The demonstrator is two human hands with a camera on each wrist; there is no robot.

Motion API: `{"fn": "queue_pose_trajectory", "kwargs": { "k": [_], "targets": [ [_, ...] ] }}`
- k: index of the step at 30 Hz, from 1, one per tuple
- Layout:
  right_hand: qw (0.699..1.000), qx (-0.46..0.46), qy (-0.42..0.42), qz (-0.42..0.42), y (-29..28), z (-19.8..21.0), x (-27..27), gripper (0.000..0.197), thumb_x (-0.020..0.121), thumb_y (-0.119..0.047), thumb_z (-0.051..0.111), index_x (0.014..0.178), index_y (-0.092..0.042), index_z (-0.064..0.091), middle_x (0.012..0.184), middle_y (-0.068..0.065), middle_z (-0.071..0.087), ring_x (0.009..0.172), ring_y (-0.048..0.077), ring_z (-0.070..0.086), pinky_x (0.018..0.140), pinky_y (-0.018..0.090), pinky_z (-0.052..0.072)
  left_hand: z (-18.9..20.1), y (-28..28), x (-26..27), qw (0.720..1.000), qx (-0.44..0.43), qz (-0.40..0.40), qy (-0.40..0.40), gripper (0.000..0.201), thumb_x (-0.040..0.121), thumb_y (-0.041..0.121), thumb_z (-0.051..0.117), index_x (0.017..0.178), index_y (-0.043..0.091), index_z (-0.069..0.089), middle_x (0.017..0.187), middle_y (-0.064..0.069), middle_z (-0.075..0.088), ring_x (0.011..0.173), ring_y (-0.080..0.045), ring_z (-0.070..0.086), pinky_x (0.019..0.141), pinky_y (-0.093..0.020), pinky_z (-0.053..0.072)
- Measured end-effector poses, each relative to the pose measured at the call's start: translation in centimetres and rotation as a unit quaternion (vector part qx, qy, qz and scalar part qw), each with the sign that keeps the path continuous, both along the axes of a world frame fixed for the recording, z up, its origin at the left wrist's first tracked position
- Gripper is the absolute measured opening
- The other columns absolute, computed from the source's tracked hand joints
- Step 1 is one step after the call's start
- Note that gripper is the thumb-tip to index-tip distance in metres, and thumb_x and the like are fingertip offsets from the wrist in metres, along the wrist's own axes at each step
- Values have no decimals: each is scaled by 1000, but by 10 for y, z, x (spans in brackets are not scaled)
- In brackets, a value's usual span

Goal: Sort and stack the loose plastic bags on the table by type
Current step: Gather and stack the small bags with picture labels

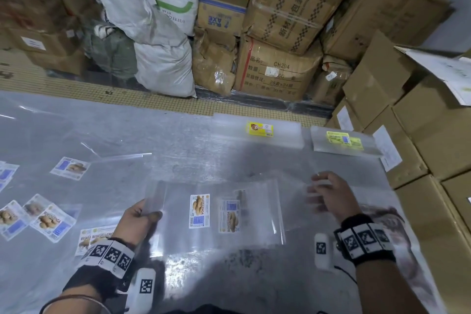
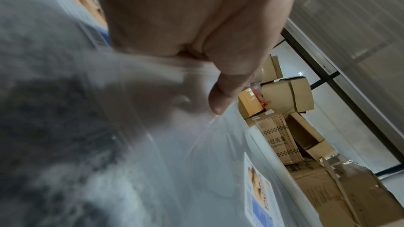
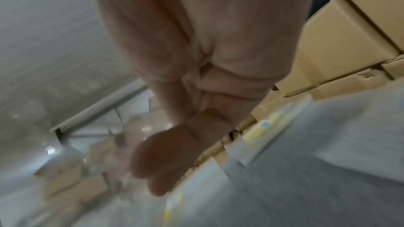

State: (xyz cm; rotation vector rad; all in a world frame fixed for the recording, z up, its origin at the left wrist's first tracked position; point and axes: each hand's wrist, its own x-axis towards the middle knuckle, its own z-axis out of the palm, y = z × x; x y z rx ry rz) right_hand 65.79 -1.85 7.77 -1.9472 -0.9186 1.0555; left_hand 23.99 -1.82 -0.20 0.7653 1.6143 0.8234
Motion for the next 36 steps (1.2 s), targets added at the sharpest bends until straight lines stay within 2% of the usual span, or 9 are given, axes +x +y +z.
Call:
{"fn": "queue_pose_trajectory", "kwargs": {
  "k": [7,11,15,20,23,28,30,32,36],
  "targets": [
    [996,66,21,60,22,90,13,29,97,2,48,118,-13,61,96,17,72,73,29,74,47,30,55,0,1,2,998,-12,24,-58,24,85,-11,60,99,8,66,78,-12,63,68,-24,53,62,-30,42],
    [983,89,21,157,34,133,-14,25,97,2,49,110,-12,66,99,20,71,76,31,74,48,31,56,-8,3,1,994,-20,26,-105,29,82,-16,59,105,0,67,92,-17,71,89,-33,64,77,-34,48],
    [961,151,27,230,40,179,-46,25,96,1,50,110,-9,68,96,15,73,78,33,74,48,29,56,-7,3,3,991,-25,24,-126,29,82,-17,58,100,4,68,96,-16,72,91,-32,65,84,-36,48],
    [937,253,144,195,45,210,-68,24,96,3,46,108,-8,64,78,6,74,64,17,72,43,21,52,-6,1,4,990,-28,20,-134,28,83,-15,57,100,3,68,92,-15,73,88,-31,65,90,-39,47],
    [918,260,255,156,46,202,-70,25,97,1,41,110,-10,59,76,-1,72,63,8,68,45,16,49,-7,1,4,987,-27,28,-155,29,83,-16,56,103,1,68,97,-17,74,92,-33,67,80,-36,49],
    [953,155,249,70,46,123,-68,23,95,1,48,108,-12,61,87,7,69,66,17,71,47,24,54,-11,1,5,983,-33,54,-171,26,86,-12,57,107,-1,67,110,-17,71,109,-31,63,97,-35,43],
    [972,67,212,77,35,72,-75,24,95,3,49,113,-9,60,88,10,69,65,23,71,48,29,55,-12,4,3,984,-51,73,-154,18,89,9,64,106,4,68,118,-13,67,110,-26,60,102,-32,39],
    [982,-15,166,86,22,24,-81,25,94,7,48,114,-5,57,83,10,68,58,23,68,47,31,55,-12,5,1,977,-90,87,-171,50,83,46,69,113,7,68,121,-12,67,109,-28,63,104,-39,41],
    [988,-71,10,134,2,-32,-83,18,92,7,49,105,6,61,70,10,68,50,14,62,47,31,54,4,2,1,956,-110,66,-265,66,92,66,40,103,9,72,101,-21,72,88,-37,67,75,-42,53]
  ]
}}
